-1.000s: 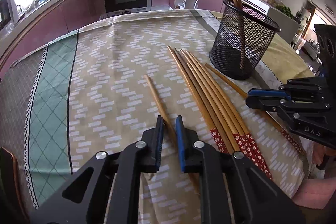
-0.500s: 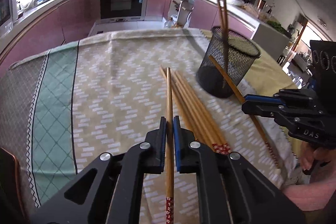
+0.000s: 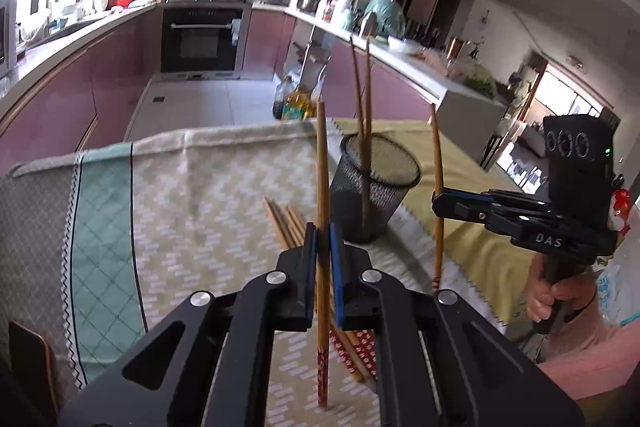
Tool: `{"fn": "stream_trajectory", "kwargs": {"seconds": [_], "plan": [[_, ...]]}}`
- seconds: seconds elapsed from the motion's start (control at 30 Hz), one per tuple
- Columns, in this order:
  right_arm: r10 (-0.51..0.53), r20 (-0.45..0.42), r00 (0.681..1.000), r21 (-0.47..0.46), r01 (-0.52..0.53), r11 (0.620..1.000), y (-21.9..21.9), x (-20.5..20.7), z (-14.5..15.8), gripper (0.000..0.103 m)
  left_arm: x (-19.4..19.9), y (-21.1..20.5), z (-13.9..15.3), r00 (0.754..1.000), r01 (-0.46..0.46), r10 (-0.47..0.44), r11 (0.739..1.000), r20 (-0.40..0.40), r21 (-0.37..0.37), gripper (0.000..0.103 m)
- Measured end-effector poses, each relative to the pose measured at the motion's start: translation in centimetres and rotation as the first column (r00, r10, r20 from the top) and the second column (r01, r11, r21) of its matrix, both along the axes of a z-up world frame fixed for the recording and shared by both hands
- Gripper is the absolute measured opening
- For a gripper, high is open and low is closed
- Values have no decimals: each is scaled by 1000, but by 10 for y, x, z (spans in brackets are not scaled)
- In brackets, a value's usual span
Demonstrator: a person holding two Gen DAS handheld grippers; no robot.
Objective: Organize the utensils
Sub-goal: 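Lower the right tool's chopstick into the cup while the left tool inserts its own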
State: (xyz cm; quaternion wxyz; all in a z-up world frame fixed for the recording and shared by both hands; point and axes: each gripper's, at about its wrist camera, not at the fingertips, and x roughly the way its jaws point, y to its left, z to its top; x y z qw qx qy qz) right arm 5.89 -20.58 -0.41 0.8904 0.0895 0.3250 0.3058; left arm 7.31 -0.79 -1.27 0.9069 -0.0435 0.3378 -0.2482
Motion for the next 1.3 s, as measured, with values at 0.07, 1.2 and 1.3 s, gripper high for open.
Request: {"fn": "stream_trajectory", "kwargs": {"seconds": [0.07, 1.2, 1.3], "plan": [[-7, 13, 1000, 11, 7, 1000, -3, 0, 5, 6, -1, 1, 7, 1000, 6, -6, 1000, 14, -13, 7], [-90, 254, 963, 50, 80, 996, -45, 34, 97, 6, 50, -43, 111, 970, 71, -42, 991, 238, -115, 7], [-98, 242, 965, 46, 89, 995, -45, 40, 91, 6, 56, -51, 106, 974, 65, -44, 994, 224, -89, 7]]}}
